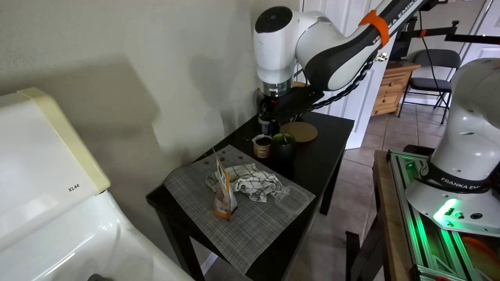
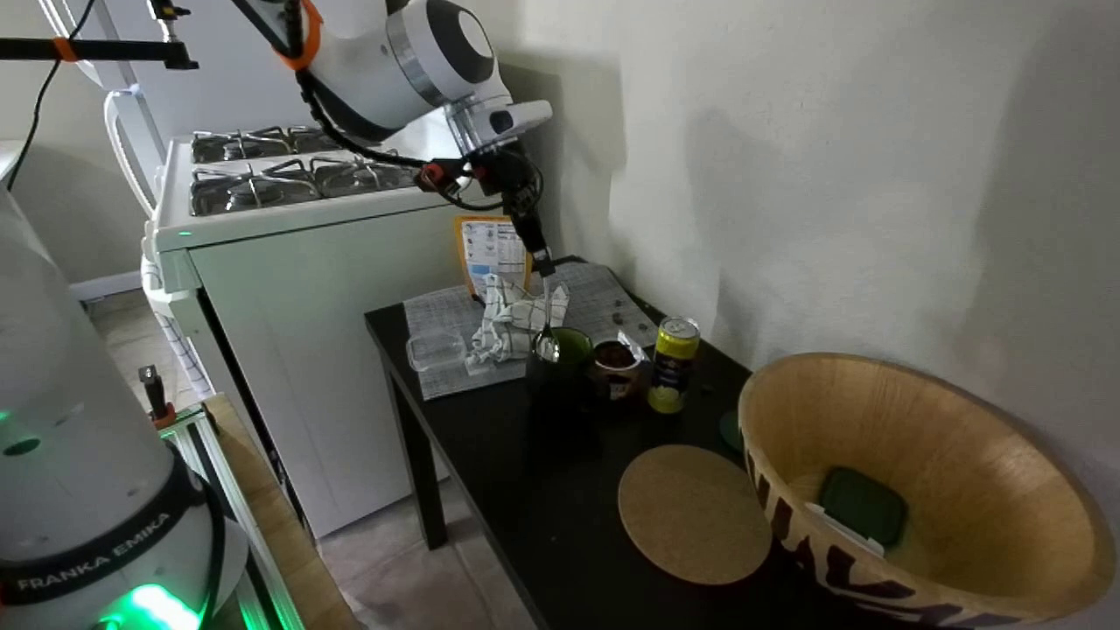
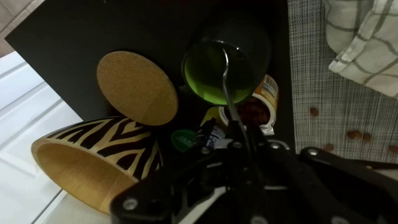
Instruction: Take the spoon out of the cup and put it into the drawer
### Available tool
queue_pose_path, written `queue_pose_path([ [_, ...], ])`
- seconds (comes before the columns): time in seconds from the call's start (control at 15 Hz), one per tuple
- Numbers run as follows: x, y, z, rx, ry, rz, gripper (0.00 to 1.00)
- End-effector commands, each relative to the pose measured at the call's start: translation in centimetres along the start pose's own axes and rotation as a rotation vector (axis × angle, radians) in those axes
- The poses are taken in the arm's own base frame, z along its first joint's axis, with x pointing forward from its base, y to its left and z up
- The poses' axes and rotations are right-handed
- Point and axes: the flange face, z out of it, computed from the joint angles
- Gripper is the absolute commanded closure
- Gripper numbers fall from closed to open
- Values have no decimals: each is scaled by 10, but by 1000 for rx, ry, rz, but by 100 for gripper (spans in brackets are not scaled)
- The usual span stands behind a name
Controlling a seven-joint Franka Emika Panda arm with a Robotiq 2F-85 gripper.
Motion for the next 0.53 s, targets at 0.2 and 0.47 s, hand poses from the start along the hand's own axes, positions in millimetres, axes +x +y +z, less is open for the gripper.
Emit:
queue_pose_path([
  [0.2, 26, 93, -89, 55, 215, 184, 98],
  [0.47, 85, 169, -102, 104, 306, 329, 97],
])
